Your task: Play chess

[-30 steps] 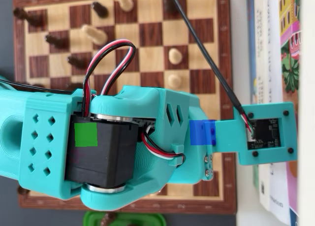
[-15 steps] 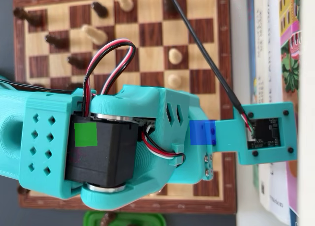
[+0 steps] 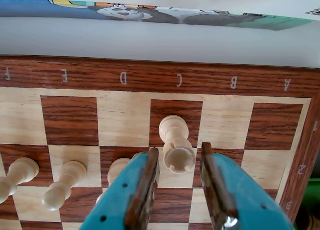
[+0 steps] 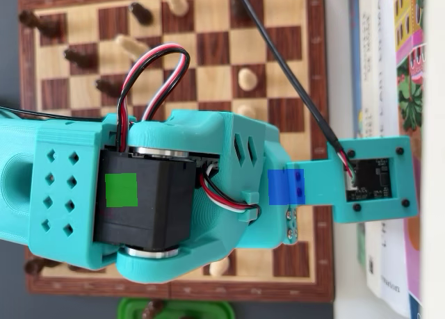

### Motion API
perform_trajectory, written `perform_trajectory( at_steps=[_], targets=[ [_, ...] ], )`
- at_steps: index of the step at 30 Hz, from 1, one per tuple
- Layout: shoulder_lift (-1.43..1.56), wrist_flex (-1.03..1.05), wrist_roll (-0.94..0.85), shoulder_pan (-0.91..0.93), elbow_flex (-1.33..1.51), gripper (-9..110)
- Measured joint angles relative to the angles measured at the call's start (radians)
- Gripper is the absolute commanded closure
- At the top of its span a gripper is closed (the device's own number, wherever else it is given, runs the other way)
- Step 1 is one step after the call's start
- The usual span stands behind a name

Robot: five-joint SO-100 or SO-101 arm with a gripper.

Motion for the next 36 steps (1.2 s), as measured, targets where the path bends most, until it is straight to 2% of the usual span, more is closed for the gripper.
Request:
perform_trajectory(
  at_steps=[36],
  targets=[
    [-0.043,0.0,0.0,0.0,0.002,88]
  ],
)
